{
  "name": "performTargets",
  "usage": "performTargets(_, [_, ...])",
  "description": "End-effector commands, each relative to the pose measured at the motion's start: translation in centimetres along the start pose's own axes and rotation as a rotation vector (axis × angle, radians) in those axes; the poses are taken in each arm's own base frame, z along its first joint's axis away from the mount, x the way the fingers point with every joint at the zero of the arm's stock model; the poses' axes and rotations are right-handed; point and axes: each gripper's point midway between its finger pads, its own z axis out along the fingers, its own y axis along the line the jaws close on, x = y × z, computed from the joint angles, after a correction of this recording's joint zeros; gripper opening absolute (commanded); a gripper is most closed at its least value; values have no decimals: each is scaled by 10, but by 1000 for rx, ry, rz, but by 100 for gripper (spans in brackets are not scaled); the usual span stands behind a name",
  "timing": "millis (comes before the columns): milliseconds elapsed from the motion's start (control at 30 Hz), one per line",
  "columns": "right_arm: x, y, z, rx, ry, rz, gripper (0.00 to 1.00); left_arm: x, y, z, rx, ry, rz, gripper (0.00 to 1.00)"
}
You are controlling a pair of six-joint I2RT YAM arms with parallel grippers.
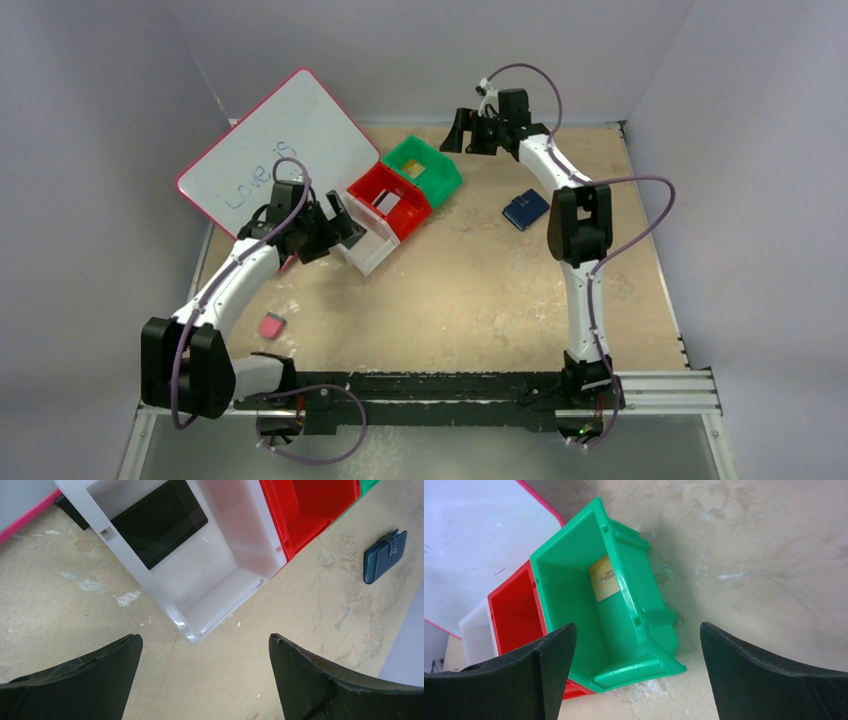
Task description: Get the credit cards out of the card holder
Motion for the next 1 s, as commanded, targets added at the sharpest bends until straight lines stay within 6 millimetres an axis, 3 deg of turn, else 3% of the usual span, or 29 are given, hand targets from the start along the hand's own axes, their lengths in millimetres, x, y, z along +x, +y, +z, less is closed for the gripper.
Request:
performTargets(0, [-4, 35, 6, -150, 35, -35, 94, -2, -17, 5, 94, -14, -32, 98])
performTargets(133, [15, 53, 3, -253, 92, 3, 92, -2, -17, 10, 99, -21, -34, 97])
performTargets(400, [48, 69, -27, -326, 137, 11, 82, -1, -31, 23, 132, -4, 16, 95])
performTargets(667, [93, 46, -62, -136, 154, 29, 79, 8, -55, 36, 154, 13, 79, 94])
performTargets(967, [118, 21, -97, 75, 82, 83, 79, 1, -77, 65, 142, 16, 120, 94])
